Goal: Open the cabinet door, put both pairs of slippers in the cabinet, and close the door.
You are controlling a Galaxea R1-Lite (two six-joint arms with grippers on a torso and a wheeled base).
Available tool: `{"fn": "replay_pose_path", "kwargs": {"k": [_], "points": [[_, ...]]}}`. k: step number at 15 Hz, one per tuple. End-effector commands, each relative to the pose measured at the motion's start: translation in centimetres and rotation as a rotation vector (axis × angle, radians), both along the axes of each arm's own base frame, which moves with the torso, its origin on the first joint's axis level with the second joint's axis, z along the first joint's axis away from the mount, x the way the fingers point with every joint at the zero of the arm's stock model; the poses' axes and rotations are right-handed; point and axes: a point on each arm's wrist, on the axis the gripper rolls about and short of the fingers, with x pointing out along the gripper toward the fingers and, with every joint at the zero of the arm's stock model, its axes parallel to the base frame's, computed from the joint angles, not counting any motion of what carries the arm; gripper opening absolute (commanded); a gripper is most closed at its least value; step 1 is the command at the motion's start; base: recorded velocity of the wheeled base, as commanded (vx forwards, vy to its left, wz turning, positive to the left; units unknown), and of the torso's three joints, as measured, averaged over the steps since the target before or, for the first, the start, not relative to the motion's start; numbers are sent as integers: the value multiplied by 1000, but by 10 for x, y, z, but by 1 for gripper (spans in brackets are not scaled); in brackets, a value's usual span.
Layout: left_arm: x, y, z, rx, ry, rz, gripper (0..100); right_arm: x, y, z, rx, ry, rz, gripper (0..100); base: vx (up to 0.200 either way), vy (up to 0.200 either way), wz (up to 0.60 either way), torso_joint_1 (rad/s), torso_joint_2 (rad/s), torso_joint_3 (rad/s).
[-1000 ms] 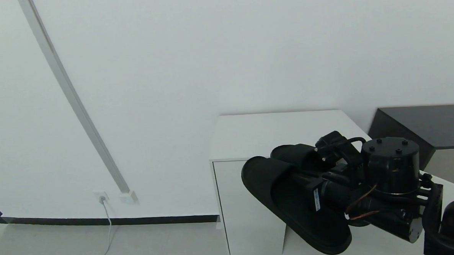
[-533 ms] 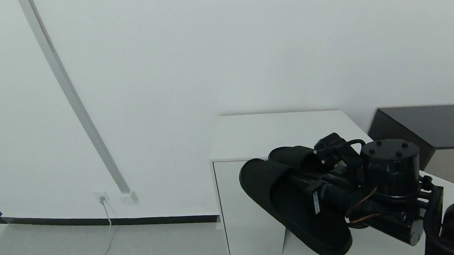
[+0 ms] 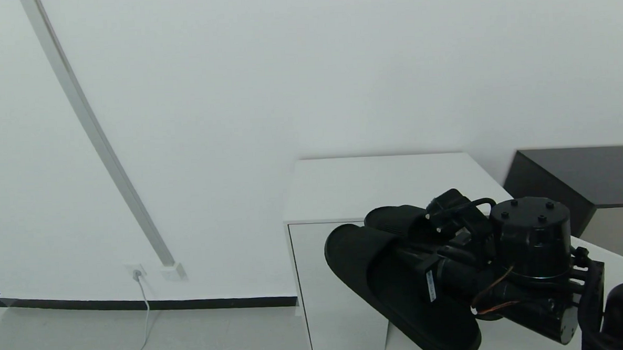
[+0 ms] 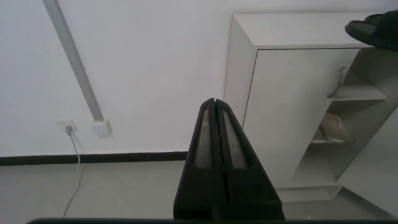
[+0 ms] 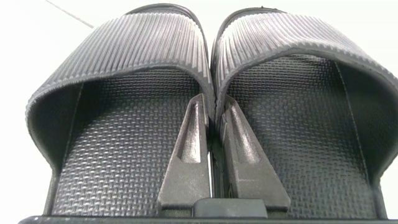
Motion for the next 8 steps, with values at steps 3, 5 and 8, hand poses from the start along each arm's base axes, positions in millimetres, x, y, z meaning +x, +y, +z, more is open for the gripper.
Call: {"fn": "replay_pose_path", "kwargs": {"k": [3,5,8], "points": [[0,0,0,-1,0,2,0,-1,2,-2,-4,4,6,0,0,-200,0,2,1,4],[0,0,0,-1,0,1,0,-1,1,-1,-3,3,6,0,0,-200,0,2,2,2],[0,0,0,-1,0,1,0,-2,1,-2,-4,4,6,0,0,-200,0,9,4,2]]}}
